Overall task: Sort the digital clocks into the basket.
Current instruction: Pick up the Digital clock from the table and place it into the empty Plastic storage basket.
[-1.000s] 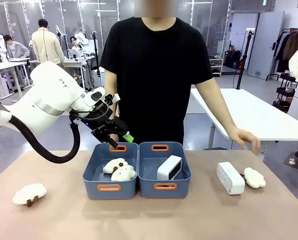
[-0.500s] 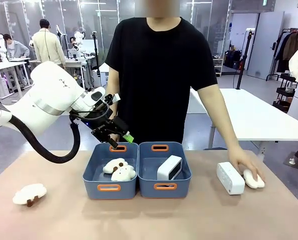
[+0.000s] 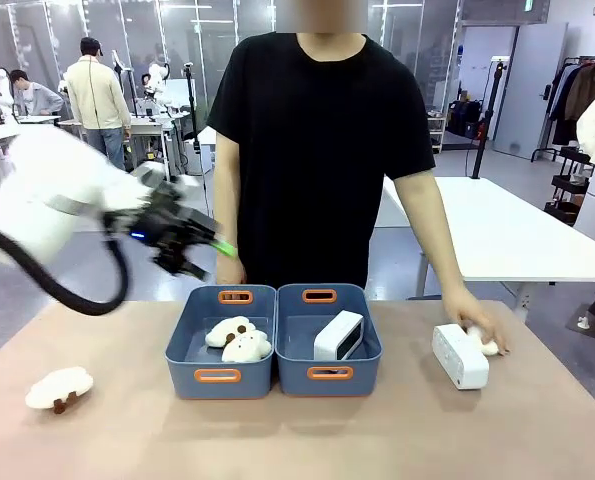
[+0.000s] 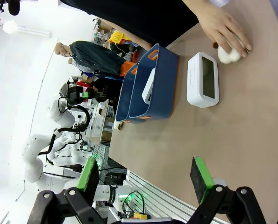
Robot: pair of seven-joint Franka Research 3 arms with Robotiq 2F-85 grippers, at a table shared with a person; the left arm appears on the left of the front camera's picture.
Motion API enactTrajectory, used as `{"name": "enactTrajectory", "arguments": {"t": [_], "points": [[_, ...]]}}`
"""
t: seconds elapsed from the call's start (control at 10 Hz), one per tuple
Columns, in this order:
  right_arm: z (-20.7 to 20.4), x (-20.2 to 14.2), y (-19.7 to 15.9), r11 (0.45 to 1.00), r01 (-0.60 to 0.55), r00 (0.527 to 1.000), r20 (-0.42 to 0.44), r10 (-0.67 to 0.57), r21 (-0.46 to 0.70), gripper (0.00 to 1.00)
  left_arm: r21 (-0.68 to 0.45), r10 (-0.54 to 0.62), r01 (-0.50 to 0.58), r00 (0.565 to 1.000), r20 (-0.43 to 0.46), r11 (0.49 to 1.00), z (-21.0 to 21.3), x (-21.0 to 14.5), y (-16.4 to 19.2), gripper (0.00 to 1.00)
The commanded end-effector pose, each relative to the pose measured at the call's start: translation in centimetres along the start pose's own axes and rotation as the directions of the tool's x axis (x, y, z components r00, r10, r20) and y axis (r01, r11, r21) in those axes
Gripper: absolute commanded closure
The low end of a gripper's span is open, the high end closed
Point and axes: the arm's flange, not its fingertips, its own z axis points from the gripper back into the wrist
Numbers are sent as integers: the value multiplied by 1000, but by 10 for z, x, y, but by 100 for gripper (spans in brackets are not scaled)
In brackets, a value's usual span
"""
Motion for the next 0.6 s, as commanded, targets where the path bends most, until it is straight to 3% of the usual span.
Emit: {"name": "enactTrajectory", "arguments": {"t": [0.0,0.1,0.2,0.3,0.4,0.5], "points": [[2,-1,1,1000,-6,1000,-13,6,0,0,-193,219,-173,943,251,966,121,-74,114,2],[2,-1,1,1000,-6,1000,-13,6,0,0,-351,332,-215,888,318,911,173,-139,164,2],[2,-1,1,1000,-6,1000,-13,6,0,0,-485,242,-45,904,353,874,214,-219,199,2],[2,-1,1,1000,-6,1000,-13,6,0,0,-535,260,5,870,419,845,233,-279,214,2],[2,-1,1,1000,-6,1000,-13,6,0,0,-543,279,7,852,442,840,237,-313,224,2],[2,-1,1,1000,-6,1000,-13,6,0,0,-541,263,79,809,525,837,250,-328,232,2]]}}
